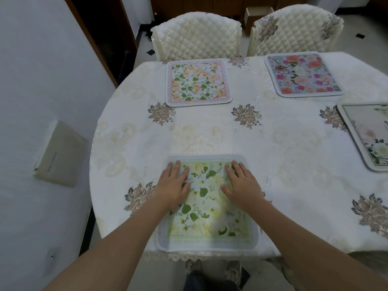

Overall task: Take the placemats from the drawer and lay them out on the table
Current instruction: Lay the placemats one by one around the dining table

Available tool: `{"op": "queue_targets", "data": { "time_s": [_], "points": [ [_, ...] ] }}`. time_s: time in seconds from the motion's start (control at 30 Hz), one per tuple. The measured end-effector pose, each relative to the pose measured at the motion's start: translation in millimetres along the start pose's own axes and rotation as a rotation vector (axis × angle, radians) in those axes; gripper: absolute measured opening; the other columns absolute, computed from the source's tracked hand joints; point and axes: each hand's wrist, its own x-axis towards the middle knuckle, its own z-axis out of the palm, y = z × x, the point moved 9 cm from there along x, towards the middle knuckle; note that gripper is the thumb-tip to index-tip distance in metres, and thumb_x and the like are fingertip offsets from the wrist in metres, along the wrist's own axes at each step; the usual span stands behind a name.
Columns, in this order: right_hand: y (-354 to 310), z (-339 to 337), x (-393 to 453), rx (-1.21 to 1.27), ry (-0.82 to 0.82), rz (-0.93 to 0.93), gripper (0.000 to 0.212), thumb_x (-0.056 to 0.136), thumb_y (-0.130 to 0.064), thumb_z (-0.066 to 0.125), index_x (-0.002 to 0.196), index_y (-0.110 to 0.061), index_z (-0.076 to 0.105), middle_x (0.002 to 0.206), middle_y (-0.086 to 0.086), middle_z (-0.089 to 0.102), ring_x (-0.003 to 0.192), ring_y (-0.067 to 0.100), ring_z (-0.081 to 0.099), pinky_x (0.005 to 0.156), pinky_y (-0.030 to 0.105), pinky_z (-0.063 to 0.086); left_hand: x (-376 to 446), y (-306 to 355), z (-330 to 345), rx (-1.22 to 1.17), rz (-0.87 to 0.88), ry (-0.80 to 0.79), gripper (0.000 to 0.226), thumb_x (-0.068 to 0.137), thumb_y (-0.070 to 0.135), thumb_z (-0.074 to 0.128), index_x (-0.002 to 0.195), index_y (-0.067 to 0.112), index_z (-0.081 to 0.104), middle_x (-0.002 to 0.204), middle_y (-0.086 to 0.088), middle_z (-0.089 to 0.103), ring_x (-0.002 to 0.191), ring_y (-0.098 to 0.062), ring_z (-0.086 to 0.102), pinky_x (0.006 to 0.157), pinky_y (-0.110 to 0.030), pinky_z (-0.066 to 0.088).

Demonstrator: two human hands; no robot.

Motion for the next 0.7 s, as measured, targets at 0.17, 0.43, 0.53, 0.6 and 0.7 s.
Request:
{"op": "queue_targets", "data": {
  "time_s": [0.17, 0.43, 0.53, 0.6, 0.7],
  "points": [
    [-1, 10, -26, -0.019, -0.001, 0.003, 0.071, 0.097, -0.053, 0.031, 0.155, -0.022, 0.003, 0.163, 0.005, -0.003, 0.149, 0.024, -0.003, 0.122, 0.039, 0.008, -30, 5, 9, -0.006, -0.005, -0.011, 0.06, 0.102, 0.051, 0.015, 0.156, 0.029, 0.002, 0.162, -0.005, -0.011, 0.148, -0.025, -0.015, 0.122, -0.043, 0.002],
    [2, 31, -73, -0.045, -0.034, 0.013, 0.079, 0.085, -0.063, 0.006, 0.154, -0.026, 0.0, 0.162, 0.0, -0.007, 0.149, 0.02, -0.006, 0.12, 0.044, 0.007, -73, 11, 30, -0.057, -0.019, 0.031, 0.067, 0.096, 0.056, 0.007, 0.155, 0.026, 0.011, 0.163, -0.005, -0.003, 0.15, -0.023, -0.01, 0.122, -0.041, 0.006],
    [3, 39, -95, -0.028, -0.026, 0.006, 0.078, 0.085, -0.062, 0.005, 0.155, -0.026, 0.001, 0.162, 0.0, -0.006, 0.149, 0.019, -0.006, 0.12, 0.04, 0.007, -94, 17, 40, -0.068, -0.031, 0.043, 0.067, 0.096, 0.055, 0.005, 0.155, 0.025, 0.013, 0.163, -0.005, -0.001, 0.15, -0.022, -0.008, 0.122, -0.04, 0.006],
    [0, 44, -112, -0.018, -0.021, 0.0, 0.08, 0.084, -0.062, 0.001, 0.155, -0.025, 0.001, 0.162, 0.0, -0.006, 0.149, 0.018, -0.006, 0.12, 0.036, 0.005, -111, 22, 47, -0.075, -0.039, 0.049, 0.072, 0.093, 0.057, 0.0, 0.155, 0.026, 0.014, 0.164, -0.004, 0.0, 0.15, -0.022, -0.008, 0.122, -0.04, 0.006],
    [-4, 52, -135, -0.009, -0.031, -0.007, 0.085, 0.078, -0.062, -0.005, 0.154, -0.025, 0.0, 0.161, -0.001, -0.009, 0.149, 0.018, -0.007, 0.118, 0.031, 0.002, -132, 30, 55, -0.081, -0.06, 0.057, 0.071, 0.092, 0.056, -0.001, 0.155, 0.026, 0.014, 0.163, -0.003, -0.001, 0.149, -0.021, -0.01, 0.122, -0.037, 0.002]
  ]
}}
